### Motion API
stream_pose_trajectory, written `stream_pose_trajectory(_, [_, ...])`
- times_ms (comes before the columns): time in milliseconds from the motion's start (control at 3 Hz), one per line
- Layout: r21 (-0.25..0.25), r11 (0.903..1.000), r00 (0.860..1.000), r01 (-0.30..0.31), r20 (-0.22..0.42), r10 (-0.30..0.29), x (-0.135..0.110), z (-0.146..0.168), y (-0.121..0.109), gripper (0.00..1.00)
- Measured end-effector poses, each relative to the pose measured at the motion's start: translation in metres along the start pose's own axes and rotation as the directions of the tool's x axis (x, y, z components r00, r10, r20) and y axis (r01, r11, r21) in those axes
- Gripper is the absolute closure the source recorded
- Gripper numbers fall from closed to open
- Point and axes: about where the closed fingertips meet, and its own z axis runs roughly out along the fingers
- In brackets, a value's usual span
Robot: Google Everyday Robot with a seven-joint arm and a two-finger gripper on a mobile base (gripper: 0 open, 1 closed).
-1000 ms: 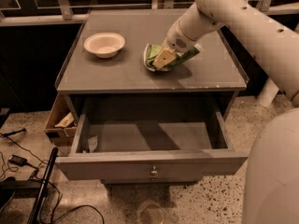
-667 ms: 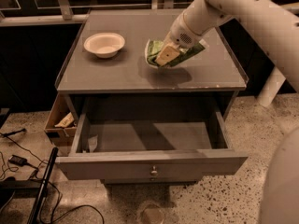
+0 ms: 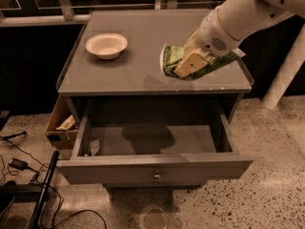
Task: Place green jalapeno chip bag into top drawer
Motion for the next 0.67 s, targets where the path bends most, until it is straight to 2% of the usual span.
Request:
stream_pose_trajectory(333, [-0.001, 1.0, 1.0, 0.0, -0.001, 0.0, 0.0, 0.0, 0.0, 1.0])
stream_pose_trajectory(667, [-0.036, 0.9988, 0.999, -0.034, -0.026, 0.033, 0.013, -0.005, 0.027, 1.0])
